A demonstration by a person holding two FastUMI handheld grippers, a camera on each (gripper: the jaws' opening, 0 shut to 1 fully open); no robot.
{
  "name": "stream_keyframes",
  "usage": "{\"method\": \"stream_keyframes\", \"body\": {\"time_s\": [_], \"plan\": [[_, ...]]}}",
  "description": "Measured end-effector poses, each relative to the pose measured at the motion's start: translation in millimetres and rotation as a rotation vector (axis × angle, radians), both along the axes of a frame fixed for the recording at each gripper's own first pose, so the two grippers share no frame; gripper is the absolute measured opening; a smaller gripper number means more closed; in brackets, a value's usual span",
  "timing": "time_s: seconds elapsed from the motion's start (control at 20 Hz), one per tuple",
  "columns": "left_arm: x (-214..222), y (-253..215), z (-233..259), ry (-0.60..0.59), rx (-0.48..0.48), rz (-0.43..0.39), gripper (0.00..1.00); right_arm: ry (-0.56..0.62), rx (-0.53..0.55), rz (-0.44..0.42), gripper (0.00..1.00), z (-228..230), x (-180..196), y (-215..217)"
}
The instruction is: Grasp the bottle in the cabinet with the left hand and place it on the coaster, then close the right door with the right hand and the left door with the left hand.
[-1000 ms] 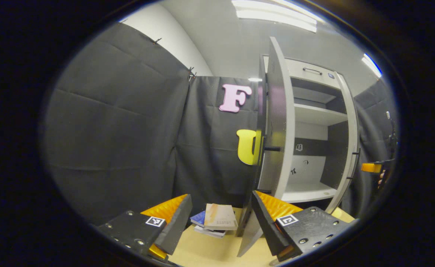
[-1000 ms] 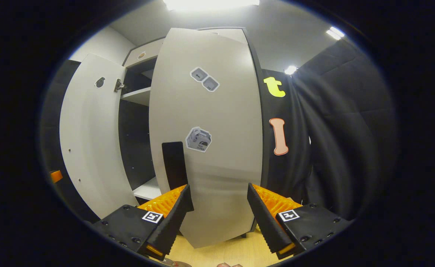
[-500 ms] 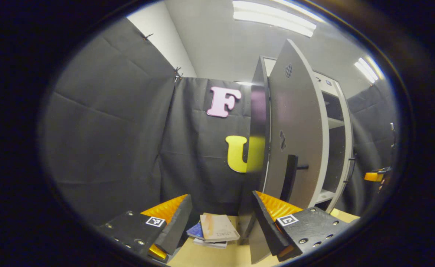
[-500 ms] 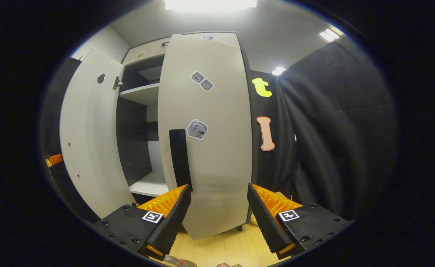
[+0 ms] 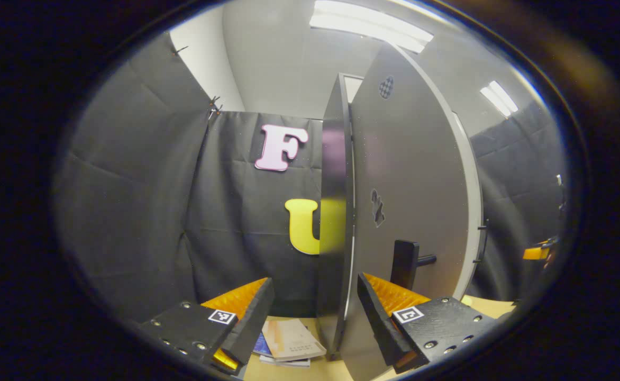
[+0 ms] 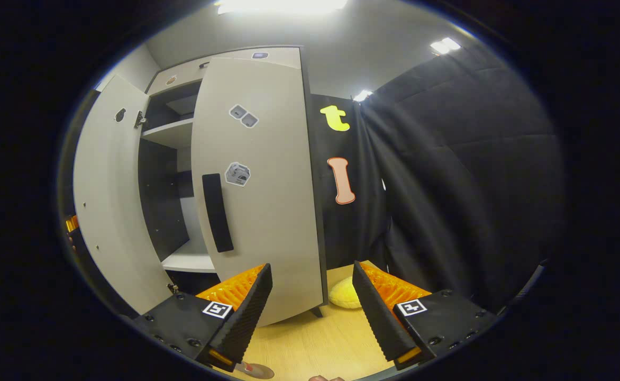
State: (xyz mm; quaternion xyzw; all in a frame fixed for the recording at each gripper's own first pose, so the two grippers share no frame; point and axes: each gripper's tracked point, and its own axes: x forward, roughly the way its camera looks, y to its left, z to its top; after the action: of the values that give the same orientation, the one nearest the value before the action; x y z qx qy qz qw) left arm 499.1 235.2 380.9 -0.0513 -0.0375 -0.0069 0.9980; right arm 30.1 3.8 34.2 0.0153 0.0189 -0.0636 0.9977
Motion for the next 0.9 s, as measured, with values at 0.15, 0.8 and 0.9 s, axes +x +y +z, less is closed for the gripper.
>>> {"method": "stream_keyframes", "body": {"time_s": [0.15, 0.8, 0.9], "plan": [[4.6, -6.3, -1.3, 0.013, 0.01, -0.035, 0.92, 0.004, 0.011, -0.029, 0.97, -4.6, -2.9, -12.1], [6.5, -87.3, 12.0, 0.013, 0.059, -0.052, 0.92, 0.011, 0.054, -0.007, 0.97, -20.9, 11.1, -49.1], [11.7, -101.0, 11.8, 0.014, 0.051, -0.039, 0.92, 0.021, 0.054, -0.001, 0.97, -21.9, 19.8, -61.5]]}}
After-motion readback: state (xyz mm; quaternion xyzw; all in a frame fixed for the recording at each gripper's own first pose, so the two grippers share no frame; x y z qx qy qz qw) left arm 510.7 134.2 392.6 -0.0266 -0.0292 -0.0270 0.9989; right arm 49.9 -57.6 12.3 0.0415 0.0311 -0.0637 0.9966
